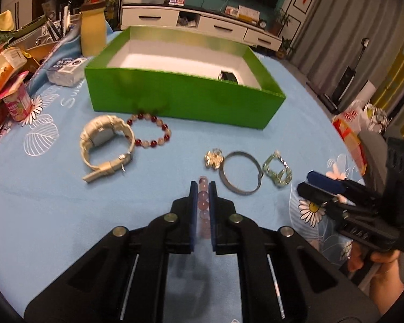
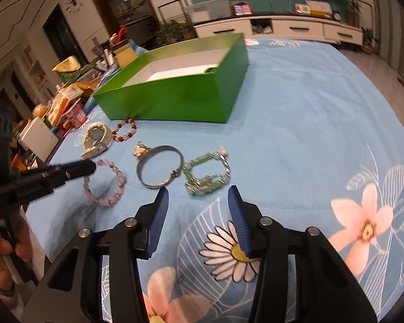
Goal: Organize jewelry
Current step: 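Grasp the pink bead bracelet with the left tool while the right tool grasps the green jade bracelet, then lift both held bracelets and carry them over the green box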
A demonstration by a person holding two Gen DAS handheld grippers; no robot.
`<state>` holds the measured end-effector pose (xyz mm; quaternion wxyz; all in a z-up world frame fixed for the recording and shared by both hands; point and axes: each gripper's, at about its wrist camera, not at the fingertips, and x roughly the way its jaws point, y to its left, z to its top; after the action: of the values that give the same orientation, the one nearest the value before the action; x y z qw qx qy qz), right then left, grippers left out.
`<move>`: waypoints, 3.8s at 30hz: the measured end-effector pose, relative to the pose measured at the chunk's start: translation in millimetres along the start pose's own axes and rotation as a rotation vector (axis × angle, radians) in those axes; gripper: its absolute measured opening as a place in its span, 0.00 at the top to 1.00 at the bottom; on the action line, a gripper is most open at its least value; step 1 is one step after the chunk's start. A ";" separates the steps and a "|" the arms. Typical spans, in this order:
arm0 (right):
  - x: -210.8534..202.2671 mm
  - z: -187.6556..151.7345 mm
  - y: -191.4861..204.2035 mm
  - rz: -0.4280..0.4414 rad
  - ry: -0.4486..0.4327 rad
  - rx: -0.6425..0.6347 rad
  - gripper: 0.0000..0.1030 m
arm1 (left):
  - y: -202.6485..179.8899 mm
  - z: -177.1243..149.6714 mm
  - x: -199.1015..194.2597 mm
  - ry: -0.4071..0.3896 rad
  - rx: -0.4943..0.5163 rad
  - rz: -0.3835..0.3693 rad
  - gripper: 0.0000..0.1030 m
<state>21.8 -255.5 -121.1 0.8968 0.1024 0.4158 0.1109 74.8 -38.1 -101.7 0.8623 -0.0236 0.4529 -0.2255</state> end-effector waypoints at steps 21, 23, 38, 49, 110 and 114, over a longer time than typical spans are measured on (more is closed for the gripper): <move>27.6 4.5 14.1 -0.090 0.028 -0.217 0.98 | 13.7 -0.5 -5.6 0.003 -0.045 -0.033 0.93; 19.3 7.3 10.2 -0.062 0.006 -0.174 0.98 | 14.6 -0.4 -7.6 -0.001 -0.048 -0.035 0.93; -39.5 23.0 8.0 0.120 -0.113 -0.003 0.98 | 6.1 3.2 -28.6 -0.048 -0.029 -0.036 0.93; -59.3 30.3 17.0 0.156 -0.155 -0.005 0.98 | 2.7 6.4 -39.6 -0.068 -0.027 -0.039 0.93; -56.6 71.6 32.3 0.182 -0.214 -0.047 0.98 | 14.6 63.6 -39.6 -0.119 -0.014 -0.013 0.93; -51.3 79.7 30.8 0.186 -0.219 -0.049 0.98 | 15.3 75.3 -37.1 -0.127 -0.006 -0.010 0.93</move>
<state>47.3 -248.0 -25.0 0.9249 0.1301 0.3013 0.1919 121.9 -21.5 -32.5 0.8881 -0.0424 0.3979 -0.2264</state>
